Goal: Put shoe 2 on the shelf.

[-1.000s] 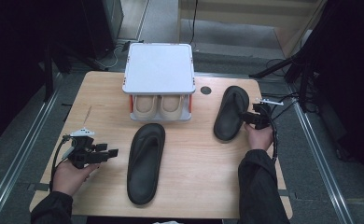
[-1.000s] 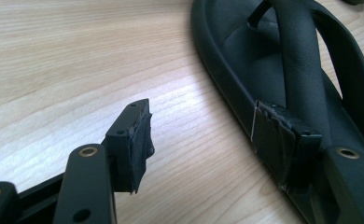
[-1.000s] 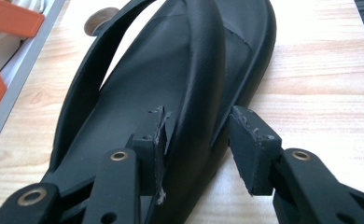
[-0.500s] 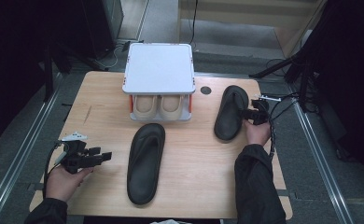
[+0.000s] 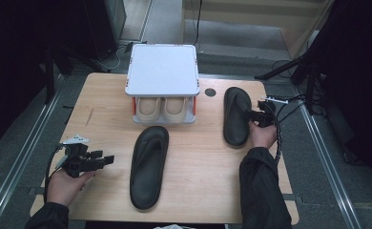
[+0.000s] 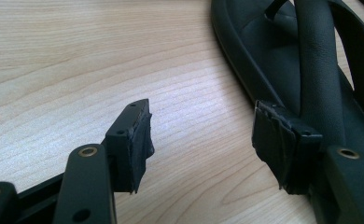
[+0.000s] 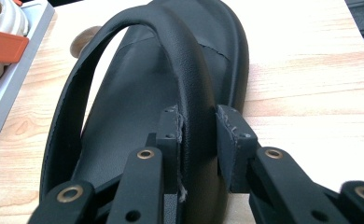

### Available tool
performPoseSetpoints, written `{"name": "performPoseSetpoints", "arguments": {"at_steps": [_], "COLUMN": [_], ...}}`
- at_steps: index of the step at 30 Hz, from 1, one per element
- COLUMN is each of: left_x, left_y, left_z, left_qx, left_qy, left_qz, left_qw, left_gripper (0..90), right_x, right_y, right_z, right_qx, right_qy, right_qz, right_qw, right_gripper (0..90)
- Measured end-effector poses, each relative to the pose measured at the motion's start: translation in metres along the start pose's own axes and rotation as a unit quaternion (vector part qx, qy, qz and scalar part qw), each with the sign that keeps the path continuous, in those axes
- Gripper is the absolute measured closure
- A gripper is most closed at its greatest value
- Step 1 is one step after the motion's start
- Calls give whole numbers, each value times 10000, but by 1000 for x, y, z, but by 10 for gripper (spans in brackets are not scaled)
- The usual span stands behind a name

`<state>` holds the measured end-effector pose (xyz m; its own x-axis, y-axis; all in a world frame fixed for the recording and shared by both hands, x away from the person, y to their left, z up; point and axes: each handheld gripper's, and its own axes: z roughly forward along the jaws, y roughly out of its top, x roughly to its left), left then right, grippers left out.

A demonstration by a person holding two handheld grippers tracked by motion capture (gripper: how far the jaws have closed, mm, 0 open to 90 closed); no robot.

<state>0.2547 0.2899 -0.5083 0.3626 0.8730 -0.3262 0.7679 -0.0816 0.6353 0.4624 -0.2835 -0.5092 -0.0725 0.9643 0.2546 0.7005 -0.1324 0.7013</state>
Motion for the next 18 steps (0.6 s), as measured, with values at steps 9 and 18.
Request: {"name": "performPoseSetpoints", "arguments": {"at_steps": [9, 18], "left_x": [0, -1], "left_y": [0, 1], "left_z": [0, 1], "left_qx": [11, -32], "left_qy": [10, -3], "left_qz": [28, 32], "left_qw": [10000, 10000], "left_gripper": [380, 380], "right_x": [-1, 4], "right_y": [1, 4], "right_z": [-2, -9], "right_qx": [-57, -83], "right_qy": [39, 160], "right_qz": [100, 72], "right_qw": [9999, 9998], "right_gripper": [737, 741]}}
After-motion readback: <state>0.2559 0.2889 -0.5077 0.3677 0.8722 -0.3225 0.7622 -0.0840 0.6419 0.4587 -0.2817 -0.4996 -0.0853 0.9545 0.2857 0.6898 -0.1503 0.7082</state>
